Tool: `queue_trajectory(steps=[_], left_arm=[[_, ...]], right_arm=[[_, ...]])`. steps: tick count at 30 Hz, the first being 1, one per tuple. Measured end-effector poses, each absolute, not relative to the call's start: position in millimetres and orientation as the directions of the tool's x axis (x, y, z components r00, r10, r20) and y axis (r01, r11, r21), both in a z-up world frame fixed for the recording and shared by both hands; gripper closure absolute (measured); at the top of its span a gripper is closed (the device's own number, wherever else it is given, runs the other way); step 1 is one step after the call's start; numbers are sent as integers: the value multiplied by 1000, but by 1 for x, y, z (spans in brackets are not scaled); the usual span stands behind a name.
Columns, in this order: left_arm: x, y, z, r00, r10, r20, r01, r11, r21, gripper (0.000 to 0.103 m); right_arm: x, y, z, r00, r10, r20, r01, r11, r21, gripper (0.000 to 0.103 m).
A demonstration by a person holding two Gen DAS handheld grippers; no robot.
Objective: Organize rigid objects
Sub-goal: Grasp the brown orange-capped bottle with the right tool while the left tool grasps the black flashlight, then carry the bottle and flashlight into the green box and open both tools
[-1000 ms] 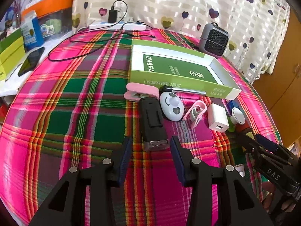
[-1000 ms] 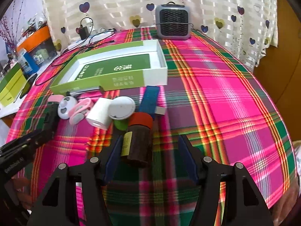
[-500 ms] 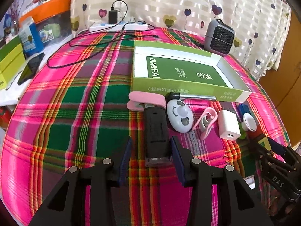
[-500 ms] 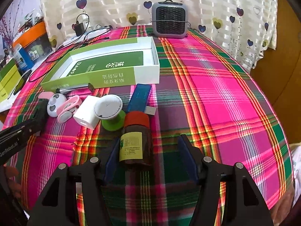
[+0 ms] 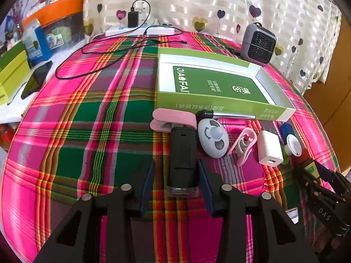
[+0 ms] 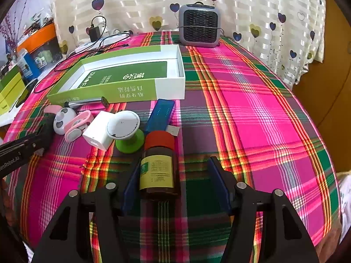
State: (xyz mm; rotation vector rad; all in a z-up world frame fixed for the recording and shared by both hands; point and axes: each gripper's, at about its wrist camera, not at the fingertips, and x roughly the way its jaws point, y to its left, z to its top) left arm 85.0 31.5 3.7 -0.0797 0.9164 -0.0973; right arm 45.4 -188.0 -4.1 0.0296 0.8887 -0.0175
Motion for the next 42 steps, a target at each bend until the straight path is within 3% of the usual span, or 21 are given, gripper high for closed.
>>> queue_trajectory(steps=[3,10,26,42], left_arm=[[85,34,4,605,-110,-789,42,993,-107,77],[84,34,4,604,-114,-789,49,993,-107,77],[80,34,22,629,-127,-767,65,992,-111,77],[117,28,50,649,-185,-738,140,982,-124,77]], right_arm=[[46,-190,-4,633,-5,-774,35,999,21,53],[46,-192,-3,636,-8,-772,44,999,26,70],[51,-196,10,654,14,-756,38,998,52,70],[98,-197,47,692,125,-711,-54,991,122,70]])
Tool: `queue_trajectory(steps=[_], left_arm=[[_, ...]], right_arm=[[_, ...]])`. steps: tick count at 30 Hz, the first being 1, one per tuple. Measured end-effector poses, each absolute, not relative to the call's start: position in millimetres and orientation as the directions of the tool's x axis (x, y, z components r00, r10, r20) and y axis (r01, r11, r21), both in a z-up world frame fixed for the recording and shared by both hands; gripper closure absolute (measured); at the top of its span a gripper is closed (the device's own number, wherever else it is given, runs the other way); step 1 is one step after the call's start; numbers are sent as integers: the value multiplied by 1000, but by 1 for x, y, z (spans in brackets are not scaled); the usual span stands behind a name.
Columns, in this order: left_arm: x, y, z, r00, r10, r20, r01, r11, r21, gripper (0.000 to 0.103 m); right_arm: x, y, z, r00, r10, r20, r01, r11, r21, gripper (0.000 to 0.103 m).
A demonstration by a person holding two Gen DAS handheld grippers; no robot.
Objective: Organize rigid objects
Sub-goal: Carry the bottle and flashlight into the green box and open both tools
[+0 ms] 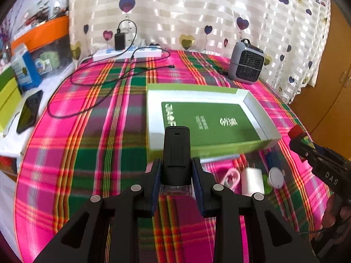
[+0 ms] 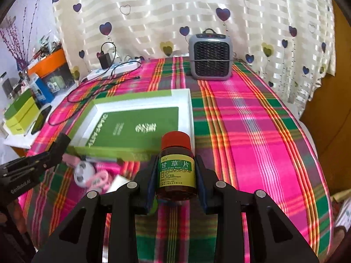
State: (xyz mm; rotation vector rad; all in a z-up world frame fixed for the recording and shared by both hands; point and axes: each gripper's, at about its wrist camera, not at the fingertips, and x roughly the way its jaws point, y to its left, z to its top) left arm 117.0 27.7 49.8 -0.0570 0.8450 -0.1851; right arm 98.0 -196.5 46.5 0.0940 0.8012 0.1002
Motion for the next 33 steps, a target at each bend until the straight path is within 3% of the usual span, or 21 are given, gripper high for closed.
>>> queue_trajectory(steps=[33], left_arm=[[226,1,21,579,-171,-797,166,982,-90,77]], right_arm=[[217,-179,18,590,185,-786,-167,980,105,70]])
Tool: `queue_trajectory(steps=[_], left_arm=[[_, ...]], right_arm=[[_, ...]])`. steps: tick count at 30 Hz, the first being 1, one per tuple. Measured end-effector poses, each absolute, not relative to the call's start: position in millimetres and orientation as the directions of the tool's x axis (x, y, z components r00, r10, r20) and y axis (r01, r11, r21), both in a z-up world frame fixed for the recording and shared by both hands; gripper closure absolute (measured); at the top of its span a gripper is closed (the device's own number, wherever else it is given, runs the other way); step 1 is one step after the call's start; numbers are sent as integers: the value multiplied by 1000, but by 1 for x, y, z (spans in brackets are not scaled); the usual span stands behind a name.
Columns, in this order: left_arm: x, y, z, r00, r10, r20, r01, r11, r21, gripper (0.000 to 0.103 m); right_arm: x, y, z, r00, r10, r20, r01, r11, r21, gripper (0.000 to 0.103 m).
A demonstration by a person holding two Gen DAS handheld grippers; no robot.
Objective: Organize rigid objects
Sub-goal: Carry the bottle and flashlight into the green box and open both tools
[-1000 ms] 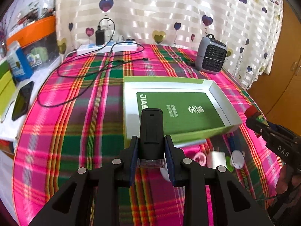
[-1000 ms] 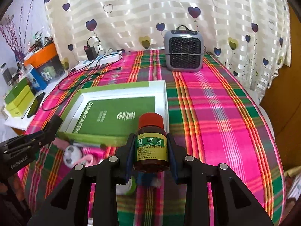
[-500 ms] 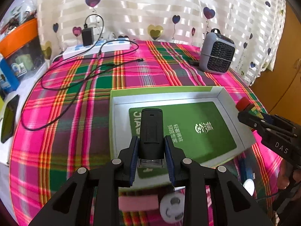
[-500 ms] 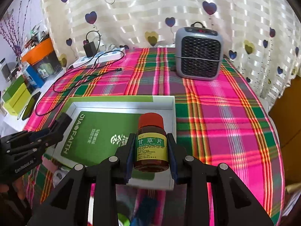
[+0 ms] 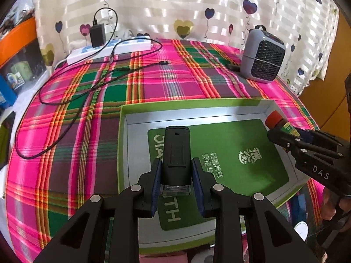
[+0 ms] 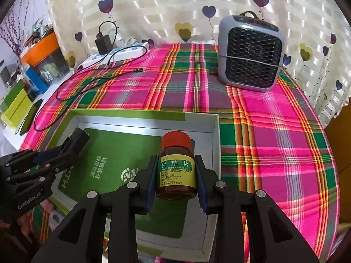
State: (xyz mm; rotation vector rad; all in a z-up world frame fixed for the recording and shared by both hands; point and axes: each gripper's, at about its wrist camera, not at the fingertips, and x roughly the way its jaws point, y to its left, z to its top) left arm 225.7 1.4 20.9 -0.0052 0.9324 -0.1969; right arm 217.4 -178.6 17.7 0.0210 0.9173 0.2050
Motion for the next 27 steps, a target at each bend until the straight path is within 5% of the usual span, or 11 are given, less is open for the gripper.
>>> queue_trajectory(steps=[27], left_arm=[[230,1,15,577,-153,-802,164,984,-70,77]], right_arm=[[225,-171,7,585,193,-788,-174,979,111,66]])
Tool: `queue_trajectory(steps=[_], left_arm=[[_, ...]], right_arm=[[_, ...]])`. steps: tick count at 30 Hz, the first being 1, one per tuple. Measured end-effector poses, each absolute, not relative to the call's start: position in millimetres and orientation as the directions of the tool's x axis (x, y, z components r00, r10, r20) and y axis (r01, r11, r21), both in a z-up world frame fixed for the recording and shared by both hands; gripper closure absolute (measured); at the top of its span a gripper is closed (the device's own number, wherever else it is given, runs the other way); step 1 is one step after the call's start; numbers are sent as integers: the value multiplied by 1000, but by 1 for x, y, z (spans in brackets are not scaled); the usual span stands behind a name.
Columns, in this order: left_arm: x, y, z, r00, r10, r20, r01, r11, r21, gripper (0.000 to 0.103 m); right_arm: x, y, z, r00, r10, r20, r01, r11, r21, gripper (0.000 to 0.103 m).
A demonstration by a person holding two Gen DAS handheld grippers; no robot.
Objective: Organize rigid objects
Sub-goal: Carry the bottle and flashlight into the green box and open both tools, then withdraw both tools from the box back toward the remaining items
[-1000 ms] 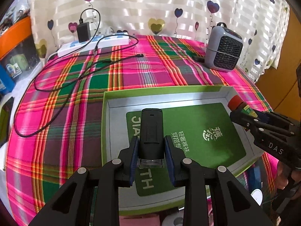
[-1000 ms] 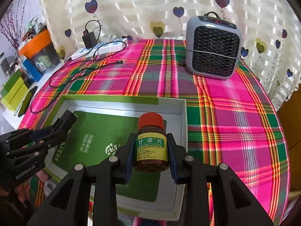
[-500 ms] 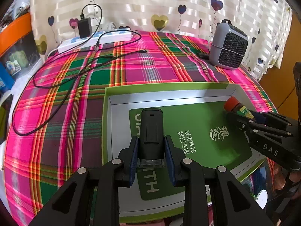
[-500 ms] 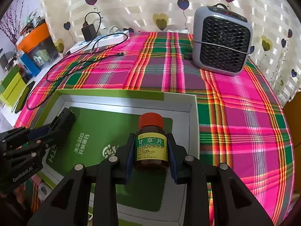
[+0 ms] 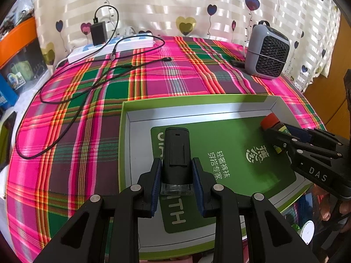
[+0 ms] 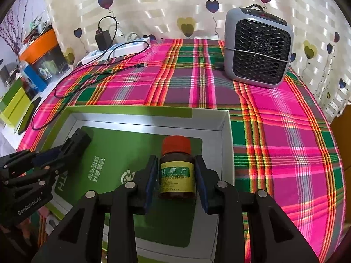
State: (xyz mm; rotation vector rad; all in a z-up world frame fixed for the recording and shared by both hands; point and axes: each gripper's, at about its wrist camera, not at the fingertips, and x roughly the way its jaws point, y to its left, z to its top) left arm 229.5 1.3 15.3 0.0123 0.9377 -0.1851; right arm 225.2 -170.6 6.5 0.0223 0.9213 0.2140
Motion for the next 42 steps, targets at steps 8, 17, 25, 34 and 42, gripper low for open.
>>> queue_trajectory(steps=[8,17,25,34,42], left_arm=[[228,2,16,581,-168,-797,168,982,-84,71],[212,0,31,615,-202,-762,191,976,-104,70],[184,4,50,650,-208,-731,196,975,-103,70],[144,7,60,668,-220,-711,207,972,-107,70],[101,5,59,666,-273,-694,244,959,-144,70]], right_arm=[[224,-169,7,595,205,-777,-174,977,125,59],[209,-175,21,642,228,-732,-165,974,158,56],[184,-174,43,692,229,-684,-163,973,161,56],[153,-178,60,718,235,-655,-168,972,164,56],[118,-184,57,721,254,-645,-181,967,179,56]])
